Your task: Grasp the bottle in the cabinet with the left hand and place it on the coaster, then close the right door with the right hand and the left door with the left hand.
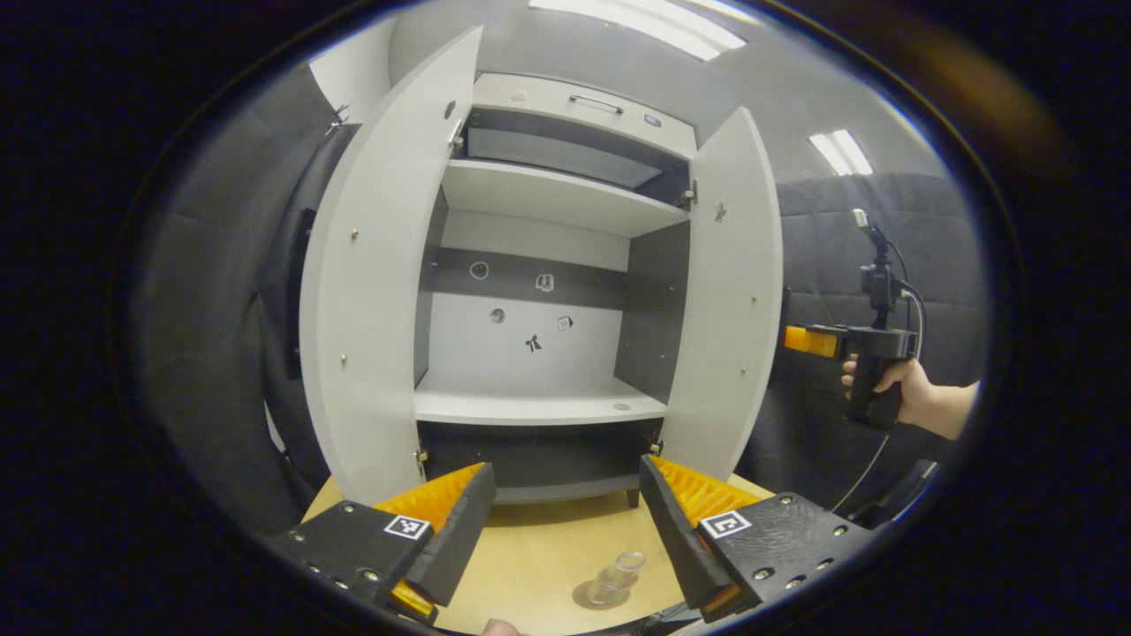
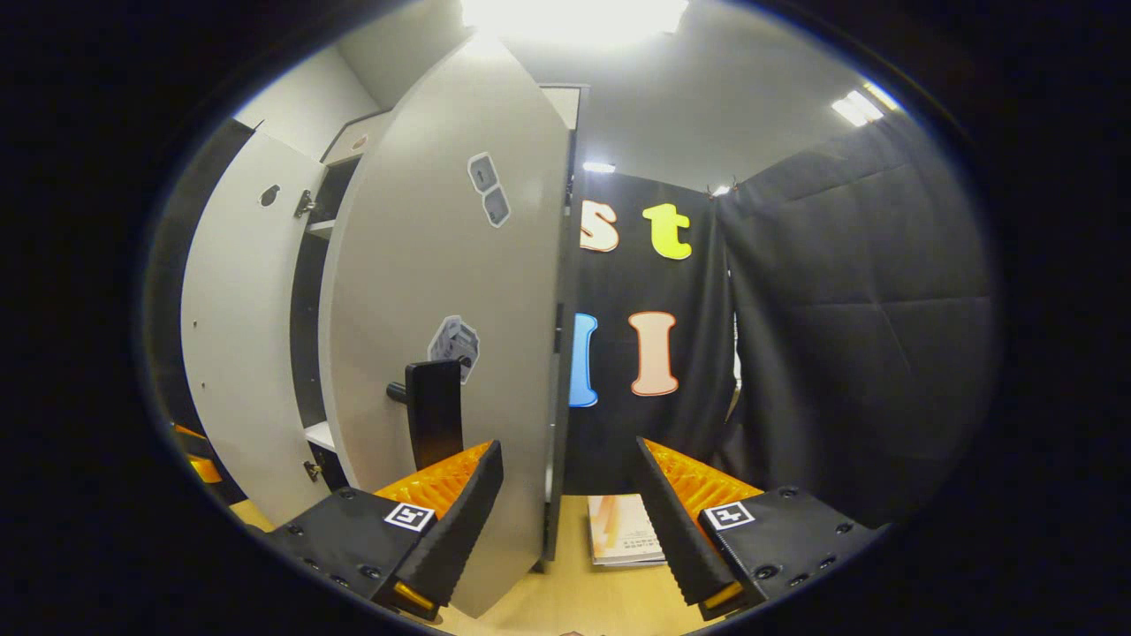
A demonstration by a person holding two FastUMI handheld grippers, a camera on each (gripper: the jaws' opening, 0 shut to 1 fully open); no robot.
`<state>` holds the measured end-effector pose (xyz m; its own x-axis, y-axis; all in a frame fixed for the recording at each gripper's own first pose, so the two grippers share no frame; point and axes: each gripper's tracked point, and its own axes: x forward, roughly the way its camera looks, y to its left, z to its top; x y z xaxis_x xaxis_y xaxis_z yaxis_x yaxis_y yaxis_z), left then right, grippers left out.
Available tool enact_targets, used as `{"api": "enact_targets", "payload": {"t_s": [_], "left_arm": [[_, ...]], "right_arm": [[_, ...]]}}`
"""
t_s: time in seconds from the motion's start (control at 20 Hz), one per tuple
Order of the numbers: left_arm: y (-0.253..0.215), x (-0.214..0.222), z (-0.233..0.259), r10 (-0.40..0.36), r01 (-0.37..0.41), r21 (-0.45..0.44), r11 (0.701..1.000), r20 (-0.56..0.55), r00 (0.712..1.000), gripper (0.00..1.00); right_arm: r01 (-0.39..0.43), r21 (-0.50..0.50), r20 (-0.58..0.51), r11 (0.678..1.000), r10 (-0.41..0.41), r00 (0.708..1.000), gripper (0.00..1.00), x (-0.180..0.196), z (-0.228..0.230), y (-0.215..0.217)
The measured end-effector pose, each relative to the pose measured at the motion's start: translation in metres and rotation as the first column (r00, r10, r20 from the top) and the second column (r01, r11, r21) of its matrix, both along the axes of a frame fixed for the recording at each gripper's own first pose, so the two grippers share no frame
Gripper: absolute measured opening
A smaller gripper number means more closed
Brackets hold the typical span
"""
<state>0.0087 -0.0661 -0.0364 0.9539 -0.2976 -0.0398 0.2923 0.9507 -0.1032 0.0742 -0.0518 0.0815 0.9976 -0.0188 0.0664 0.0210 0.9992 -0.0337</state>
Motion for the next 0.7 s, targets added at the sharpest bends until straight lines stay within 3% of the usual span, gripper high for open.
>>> {"api": "enact_targets", "payload": {"t_s": [0.25, 0.45, 0.7], "left_arm": [[0.026, -0.009, -0.008, 0.074, -0.074, -0.002, 0.997, -0.024, 0.997, 0.94], [0.059, -0.020, -0.015, 0.165, -0.165, 0.001, 0.986, -0.040, 0.986, 0.94], [0.122, -0.028, -0.021, 0.304, -0.304, 0.008, 0.953, -0.060, 0.951, 0.95]], "right_arm": [[-0.150, 0.018, 0.016, 0.988, 0.150, 0.989, 0.95, 0.015, 0.001, 0.077], [-0.192, 0.026, -0.005, 0.981, 0.192, 0.981, 0.98, 0.015, -0.012, 0.097], [-0.190, 0.115, -0.053, 0.975, 0.197, 0.979, 0.98, 0.013, -0.034, 0.098]]}}
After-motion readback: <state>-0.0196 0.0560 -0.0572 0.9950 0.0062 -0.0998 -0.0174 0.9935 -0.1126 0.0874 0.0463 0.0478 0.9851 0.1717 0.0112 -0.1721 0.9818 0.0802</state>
